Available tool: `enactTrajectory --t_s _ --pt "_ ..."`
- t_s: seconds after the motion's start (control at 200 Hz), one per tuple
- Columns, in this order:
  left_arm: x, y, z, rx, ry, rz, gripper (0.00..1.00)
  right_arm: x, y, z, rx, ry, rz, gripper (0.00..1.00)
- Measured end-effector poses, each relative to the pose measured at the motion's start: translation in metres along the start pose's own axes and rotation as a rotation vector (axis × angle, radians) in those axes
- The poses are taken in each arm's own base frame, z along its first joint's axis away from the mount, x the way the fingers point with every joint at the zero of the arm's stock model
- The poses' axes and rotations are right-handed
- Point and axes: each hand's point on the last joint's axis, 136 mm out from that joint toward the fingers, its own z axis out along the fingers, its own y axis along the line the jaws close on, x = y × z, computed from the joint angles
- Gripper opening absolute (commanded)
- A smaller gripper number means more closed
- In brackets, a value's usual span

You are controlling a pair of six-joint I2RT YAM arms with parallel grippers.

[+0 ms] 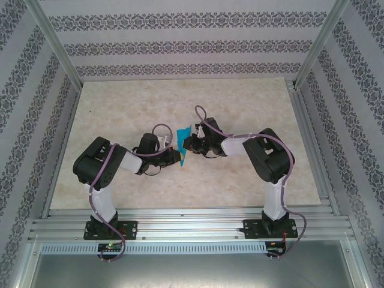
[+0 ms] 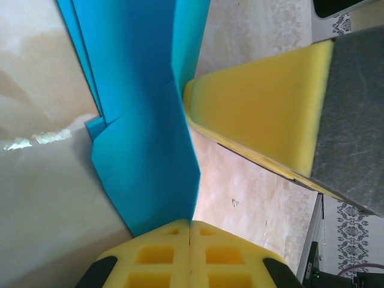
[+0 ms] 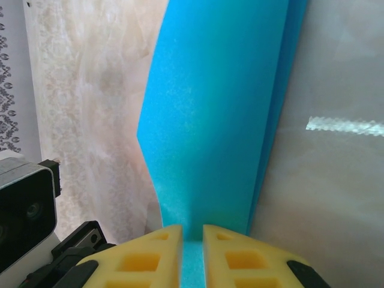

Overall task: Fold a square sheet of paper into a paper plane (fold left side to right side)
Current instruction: Fold the wing for the fifth time at the center of the table.

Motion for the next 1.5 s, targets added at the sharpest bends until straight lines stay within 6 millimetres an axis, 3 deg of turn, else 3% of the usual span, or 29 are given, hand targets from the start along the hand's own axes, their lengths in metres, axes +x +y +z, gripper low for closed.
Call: enactTrajectory --t_s 0.245,0.619,0.789,0.974,1.194,1.499 --pt "0.0 0.0 0.0 -0.001 0.0 0.0 0.02 0.0 -0.003 0.003 0.004 0.004 0.004 0.17" --pt "0.0 -0.001 -0.004 -0.003 -0.006 0.006 0.17 0.0 -0.003 0.008 -0.003 0.014 0.004 0.17" --pt "-0.006 0.009 -0.026 -0.05 -0.037 -0.021 0.22 -0.001 -0.003 0.009 0.002 0.019 0.003 0.17" --pt "-0.033 0.019 -0.055 -0.1 -0.102 -0.058 0.26 0.0 -0.003 0.008 0.005 0.022 -0.009 0.17" --pt "-0.074 -0.002 -0.044 -0.06 -0.114 -0.014 0.29 0.001 -0.003 0.009 0.006 0.025 -0.015 0.17" --pt "-0.094 0.008 -0.015 -0.053 -0.072 -0.029 0.36 0.001 -0.002 0.009 0.005 0.025 -0.016 0.17"
